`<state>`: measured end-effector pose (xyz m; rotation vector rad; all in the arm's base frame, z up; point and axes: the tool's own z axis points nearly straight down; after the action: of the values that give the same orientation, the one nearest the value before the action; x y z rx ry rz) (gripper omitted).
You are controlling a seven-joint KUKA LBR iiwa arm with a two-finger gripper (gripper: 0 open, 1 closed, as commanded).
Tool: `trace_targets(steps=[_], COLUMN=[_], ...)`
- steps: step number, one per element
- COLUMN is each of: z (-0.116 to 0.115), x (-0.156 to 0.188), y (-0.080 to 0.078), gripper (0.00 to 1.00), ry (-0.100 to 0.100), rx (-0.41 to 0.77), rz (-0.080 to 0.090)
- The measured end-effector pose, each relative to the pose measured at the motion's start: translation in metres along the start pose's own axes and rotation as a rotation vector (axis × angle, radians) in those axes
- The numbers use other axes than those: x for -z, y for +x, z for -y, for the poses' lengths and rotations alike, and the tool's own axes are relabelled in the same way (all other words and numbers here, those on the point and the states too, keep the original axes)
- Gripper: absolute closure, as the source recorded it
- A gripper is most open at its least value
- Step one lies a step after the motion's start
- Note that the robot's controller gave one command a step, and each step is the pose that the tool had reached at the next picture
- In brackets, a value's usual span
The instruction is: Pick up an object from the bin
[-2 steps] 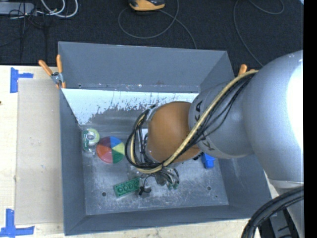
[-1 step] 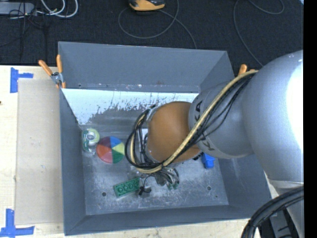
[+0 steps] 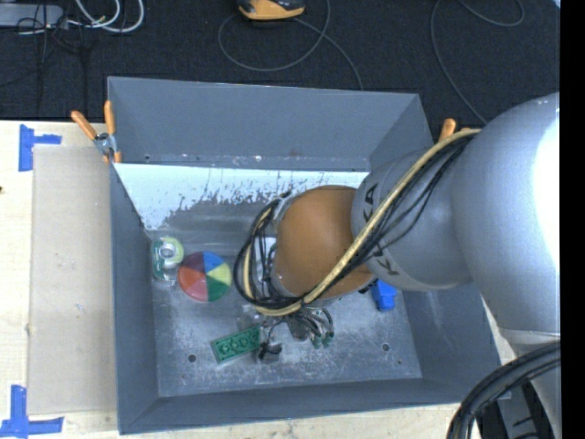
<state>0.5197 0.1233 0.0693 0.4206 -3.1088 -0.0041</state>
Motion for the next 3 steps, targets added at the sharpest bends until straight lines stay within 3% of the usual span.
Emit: trace_targets(steps=[1,2,3], z=[0.043,0.032,0.065], x=[0.0,0.0,0.0], y=[0.014,-0.002,0.016], gripper=[1.0,1.0,1.0], ry=[0.002,0.0,0.001], rx=[0.019,0.077,0.066], rz=[-0.003,-0.001,-0.006])
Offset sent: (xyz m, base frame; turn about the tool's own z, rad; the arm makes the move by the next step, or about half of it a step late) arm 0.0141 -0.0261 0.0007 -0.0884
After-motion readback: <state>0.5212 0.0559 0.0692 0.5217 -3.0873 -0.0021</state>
